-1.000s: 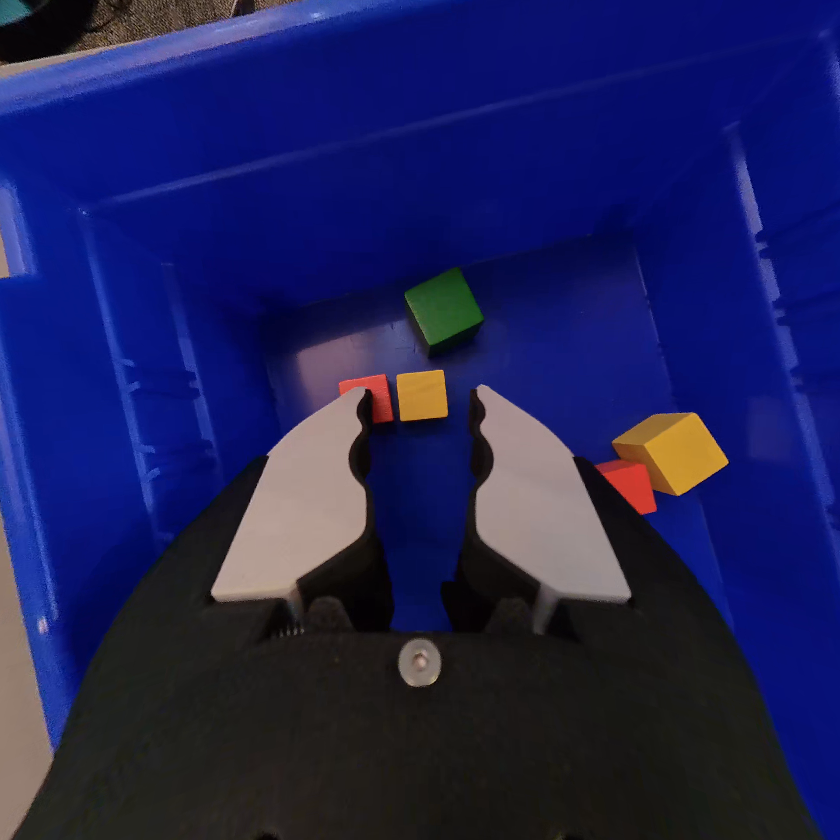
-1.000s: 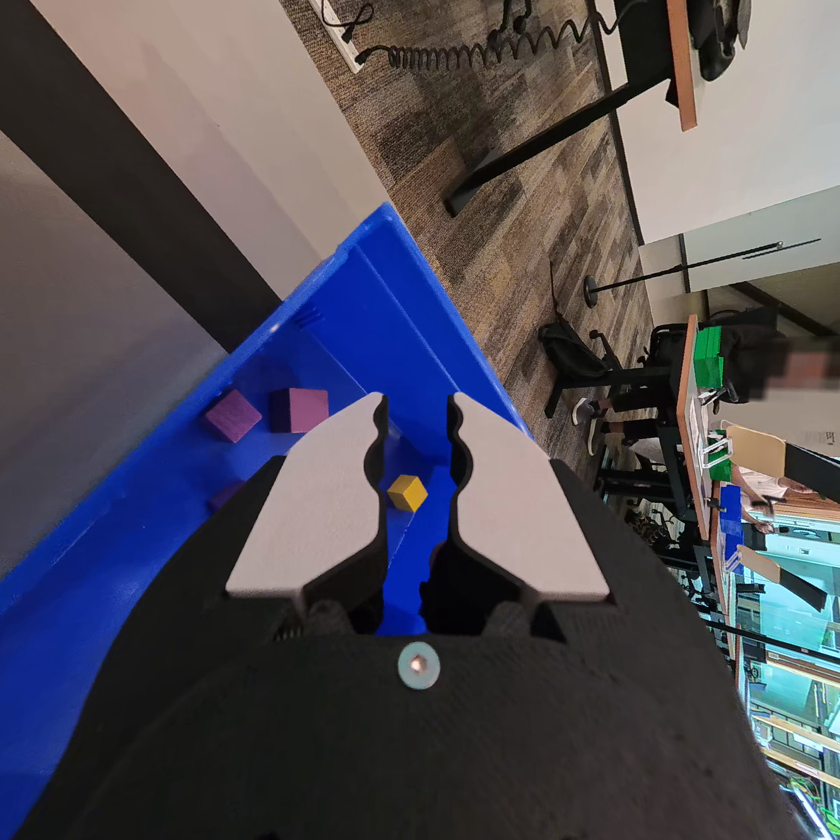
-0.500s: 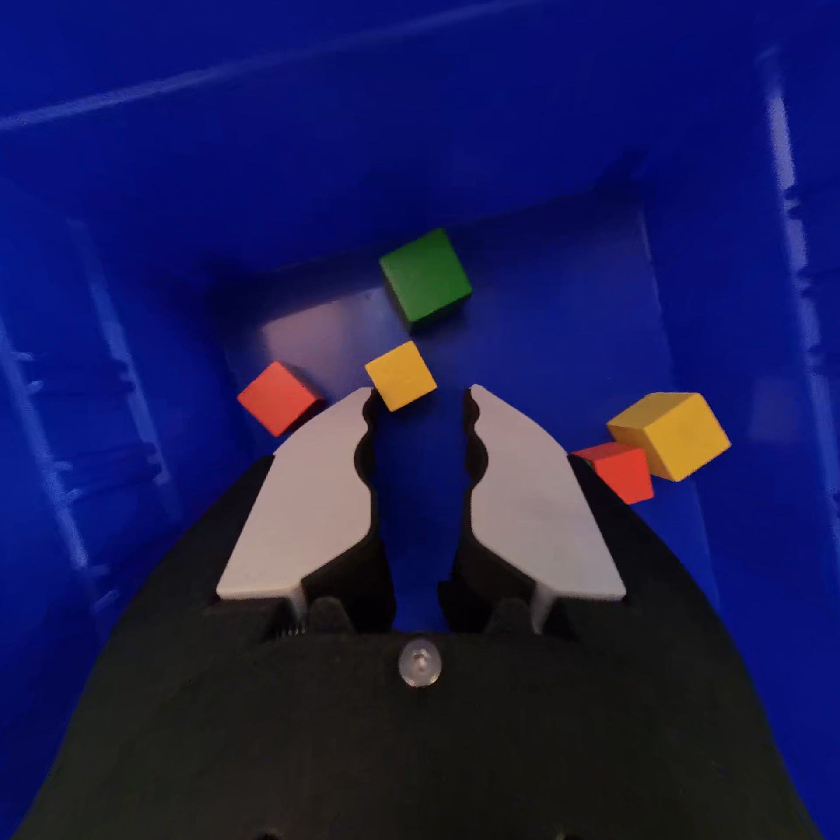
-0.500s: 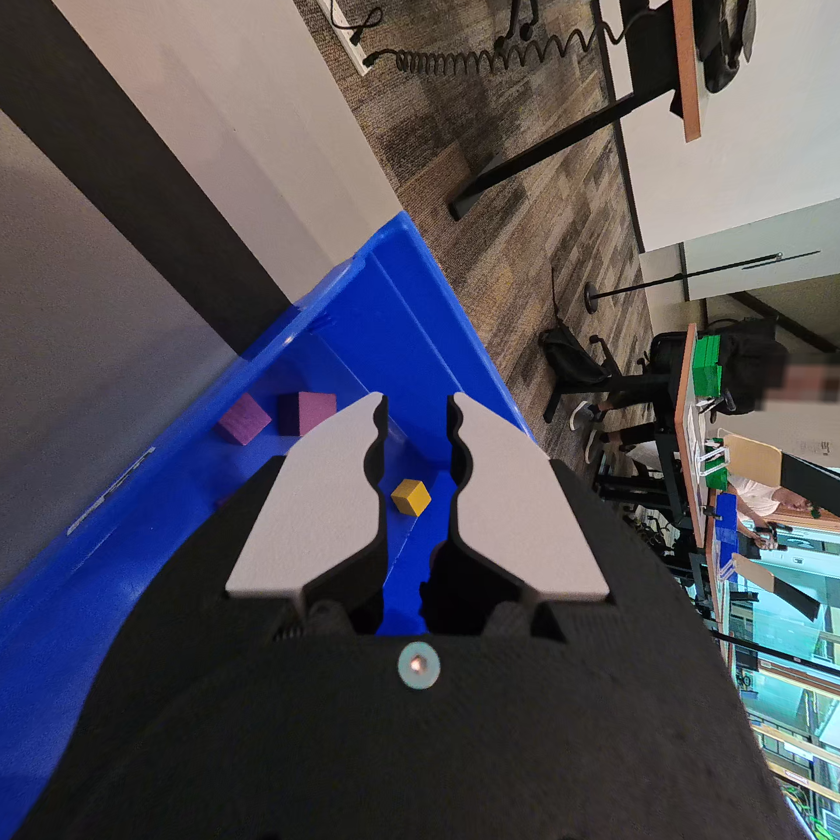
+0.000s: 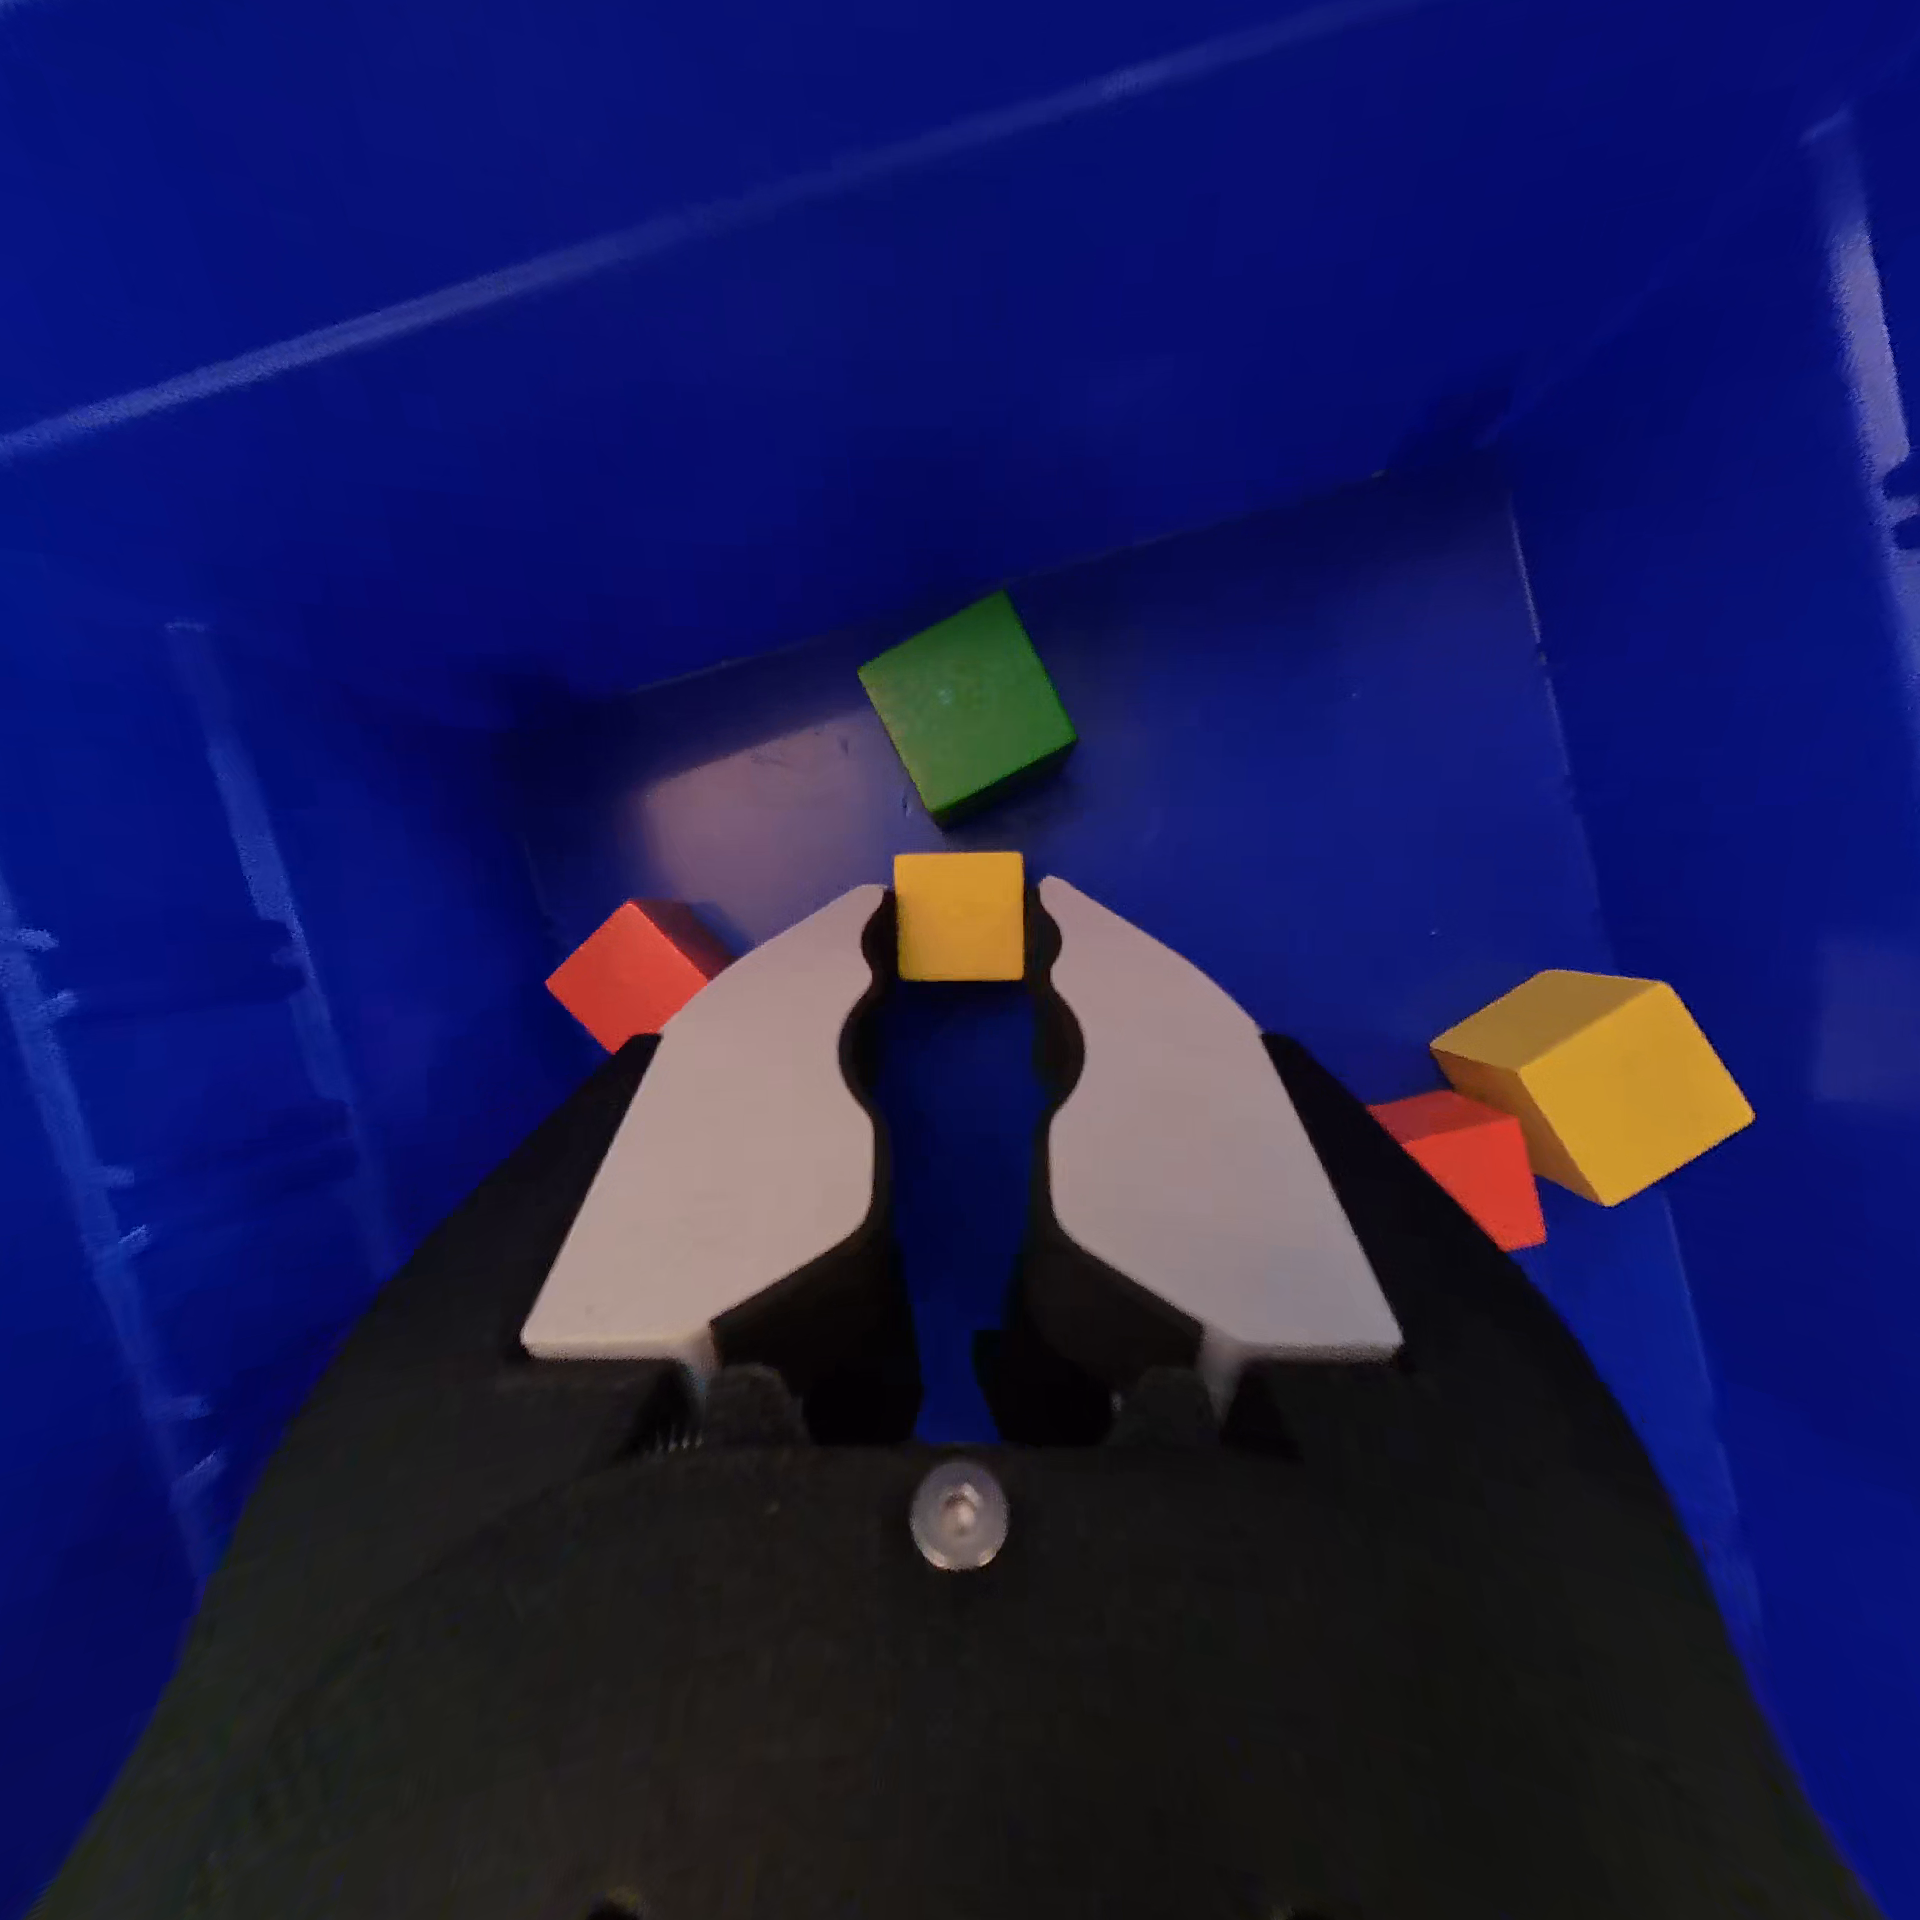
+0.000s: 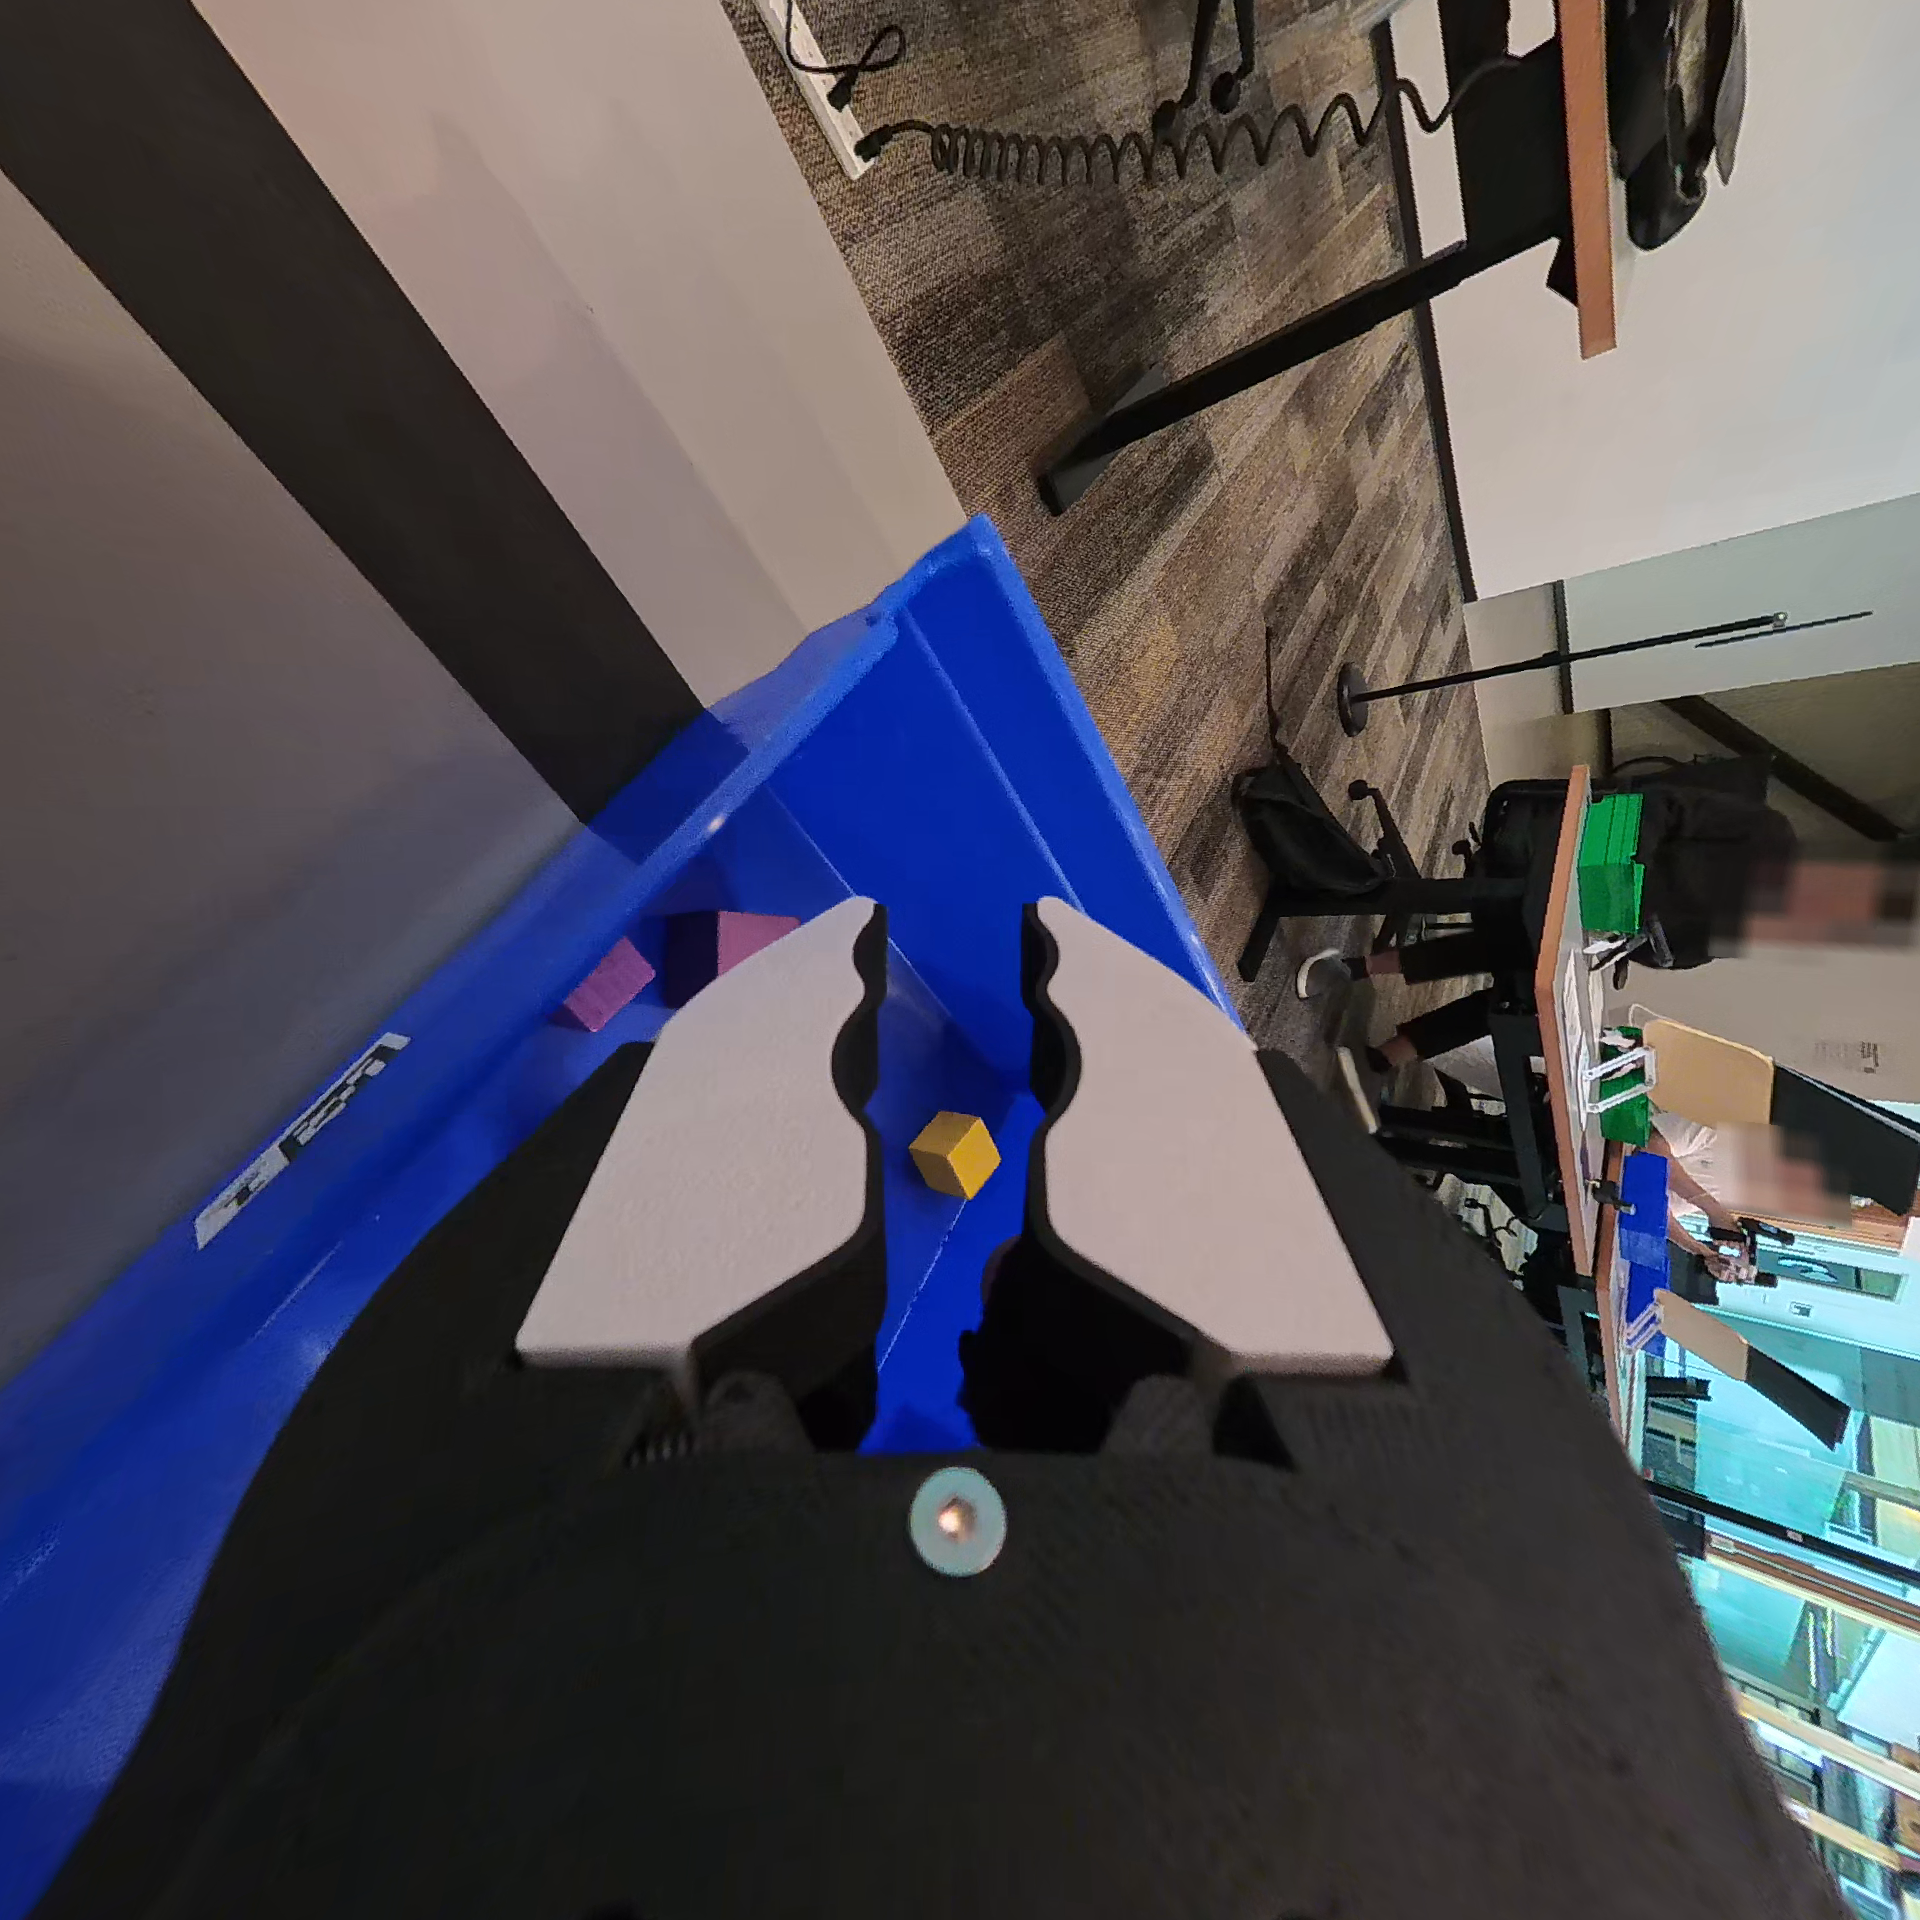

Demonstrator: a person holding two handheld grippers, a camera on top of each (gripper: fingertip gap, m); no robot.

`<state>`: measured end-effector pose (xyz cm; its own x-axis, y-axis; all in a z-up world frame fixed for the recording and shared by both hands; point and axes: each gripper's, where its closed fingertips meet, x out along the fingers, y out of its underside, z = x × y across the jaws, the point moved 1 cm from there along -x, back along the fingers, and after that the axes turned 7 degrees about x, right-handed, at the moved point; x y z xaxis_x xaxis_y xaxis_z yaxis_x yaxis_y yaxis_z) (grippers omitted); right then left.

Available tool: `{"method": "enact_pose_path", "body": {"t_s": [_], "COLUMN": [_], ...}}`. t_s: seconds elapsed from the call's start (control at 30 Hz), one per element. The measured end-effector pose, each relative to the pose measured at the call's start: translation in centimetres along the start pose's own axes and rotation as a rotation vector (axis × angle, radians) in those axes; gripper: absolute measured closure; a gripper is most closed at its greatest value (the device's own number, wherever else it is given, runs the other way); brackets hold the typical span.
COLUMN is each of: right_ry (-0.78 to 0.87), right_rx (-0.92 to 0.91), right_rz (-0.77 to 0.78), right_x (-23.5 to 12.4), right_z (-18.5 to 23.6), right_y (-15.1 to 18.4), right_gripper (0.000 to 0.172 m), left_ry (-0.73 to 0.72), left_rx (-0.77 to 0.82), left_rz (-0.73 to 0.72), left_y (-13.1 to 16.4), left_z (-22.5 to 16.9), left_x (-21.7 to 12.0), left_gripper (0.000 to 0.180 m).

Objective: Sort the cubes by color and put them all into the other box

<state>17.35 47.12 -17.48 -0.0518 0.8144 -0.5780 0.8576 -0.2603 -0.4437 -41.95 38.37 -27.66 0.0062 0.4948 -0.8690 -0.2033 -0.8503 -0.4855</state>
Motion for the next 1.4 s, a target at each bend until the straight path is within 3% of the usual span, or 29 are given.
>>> {"method": "enact_pose_path", "body": {"t_s": [0.03, 0.27, 0.5, 0.63, 0.77, 0.87, 1.03, 1.23, 1.4], "right_ry": [0.002, 0.026, 0.15, 0.222, 0.184, 0.097, 0.03, -0.018, 0.03], "right_rx": [-0.002, 0.005, 0.026, 0.012, -0.003, -0.022, -0.114, -0.159, -0.174], "right_rz": [-0.003, -0.093, -0.39, -0.655, -0.888, -1.029, -1.13, -1.186, -1.187], "right_x": [0.0, -1.6, -9.0, -15.7, -21.4, -24.2, -25.3, -25.6, -25.4], "right_z": [0.0, -0.7, -3.4, -3.4, -0.8, 2.5, 7.7, 11.5, 12.3], "right_y": [-0.1, -1.8, -7.2, -11.2, -14.4, -16.3, -18.2, -19.0, -19.2], "right_gripper": [0.147, 0.147, 0.148, 0.148, 0.146, 0.141, 0.134, 0.134, 0.137], "left_ry": [-0.013, 0.072, 0.287, 0.458, 0.662, 0.891, 1.189, 1.355, 1.384], "left_rx": [0.007, -0.039, -0.067, 0.014, 0.169, 0.246, 0.308, 0.274, 0.254], "left_rz": [0.0, -0.162, -0.556, -0.781, -0.892, -0.903, -0.875, -0.836, -0.815], "left_y": [0.0, -2.2, -7.6, -10.0, -11.0, -10.9, -9.5, -8.4, -8.2], "left_z": [0.1, -0.3, -3.3, -8.3, -16.4, -23.6, -33.0, -37.0, -38.0], "left_x": [0.0, -3.1, -14.3, -22.3, -27.5, -29.1, -29.5, -29.0, -28.3], "left_gripper": [0.157, 0.157, 0.158, 0.158, 0.158, 0.158, 0.158, 0.158, 0.158]}}
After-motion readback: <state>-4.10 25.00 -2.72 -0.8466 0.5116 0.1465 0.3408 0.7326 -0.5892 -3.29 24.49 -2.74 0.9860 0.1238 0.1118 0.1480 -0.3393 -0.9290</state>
